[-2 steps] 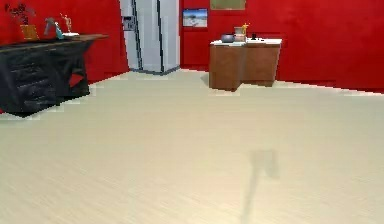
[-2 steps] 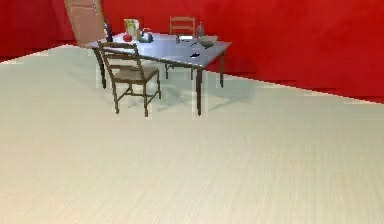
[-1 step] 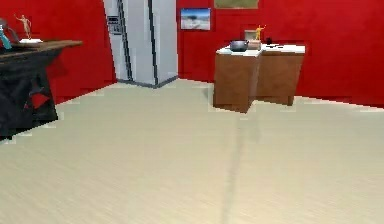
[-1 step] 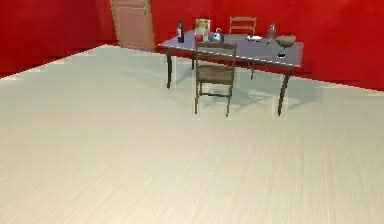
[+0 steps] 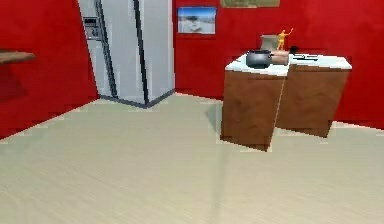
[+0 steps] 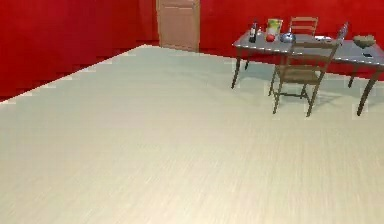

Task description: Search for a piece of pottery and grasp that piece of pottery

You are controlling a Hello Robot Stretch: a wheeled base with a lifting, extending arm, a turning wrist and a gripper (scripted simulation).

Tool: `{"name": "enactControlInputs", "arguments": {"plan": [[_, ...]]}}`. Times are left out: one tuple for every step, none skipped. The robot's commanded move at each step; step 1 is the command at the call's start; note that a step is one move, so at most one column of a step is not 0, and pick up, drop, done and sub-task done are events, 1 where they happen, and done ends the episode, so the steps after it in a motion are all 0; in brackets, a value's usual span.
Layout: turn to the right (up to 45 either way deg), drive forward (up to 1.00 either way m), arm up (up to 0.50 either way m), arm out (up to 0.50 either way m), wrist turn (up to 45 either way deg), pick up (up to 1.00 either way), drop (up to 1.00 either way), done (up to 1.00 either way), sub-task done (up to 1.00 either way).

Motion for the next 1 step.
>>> {"name": "enactControlInputs", "arguments": {"plan": [[0.0,1.0,0.0,0.0,0.0,0.0,0.0,0.0,0.0]]}}
